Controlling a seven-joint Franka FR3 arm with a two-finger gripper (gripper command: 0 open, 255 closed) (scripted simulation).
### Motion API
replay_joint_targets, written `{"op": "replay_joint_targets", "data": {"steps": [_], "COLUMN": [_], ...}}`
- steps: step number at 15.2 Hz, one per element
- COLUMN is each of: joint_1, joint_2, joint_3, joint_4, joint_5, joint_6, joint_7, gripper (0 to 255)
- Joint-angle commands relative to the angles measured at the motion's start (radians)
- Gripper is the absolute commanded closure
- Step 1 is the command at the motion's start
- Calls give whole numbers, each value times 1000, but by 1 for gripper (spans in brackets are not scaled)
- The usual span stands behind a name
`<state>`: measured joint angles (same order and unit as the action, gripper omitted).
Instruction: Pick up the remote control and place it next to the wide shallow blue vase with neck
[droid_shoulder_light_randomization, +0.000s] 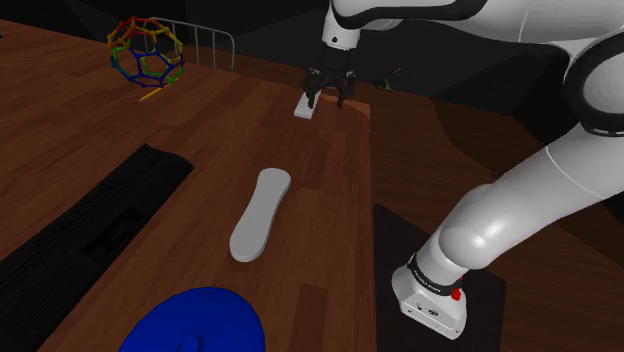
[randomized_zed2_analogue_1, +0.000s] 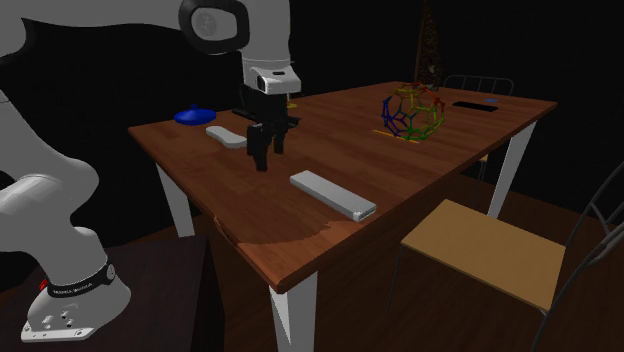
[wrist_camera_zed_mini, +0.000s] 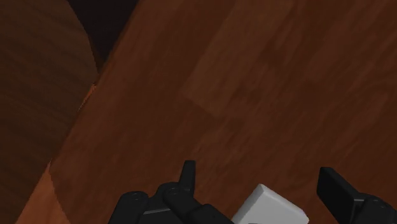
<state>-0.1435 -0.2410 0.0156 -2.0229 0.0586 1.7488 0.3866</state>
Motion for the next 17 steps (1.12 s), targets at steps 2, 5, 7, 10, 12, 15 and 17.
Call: {"op": "replay_joint_targets", "data": {"steps": [2, 5, 7, 10, 12, 15, 17], "joint_1": [-19, -36, -46, -56, -56, -55, -55], "joint_2": [111, 212, 279, 349, 348, 349, 352], "joint_3": [0, -9, -19, -31, -31, -31, -31], "joint_4": [104, 213, 290, 375, 347, 309, 278], "joint_5": [-11, -23, -30, -37, -37, -36, -36], "joint_6": [19, 23, 19, 11, 38, 78, 112], "joint_7": [96, 183, 238, 294, 294, 293, 293], "gripper": [0, 0, 0, 0, 0, 0, 0]}}
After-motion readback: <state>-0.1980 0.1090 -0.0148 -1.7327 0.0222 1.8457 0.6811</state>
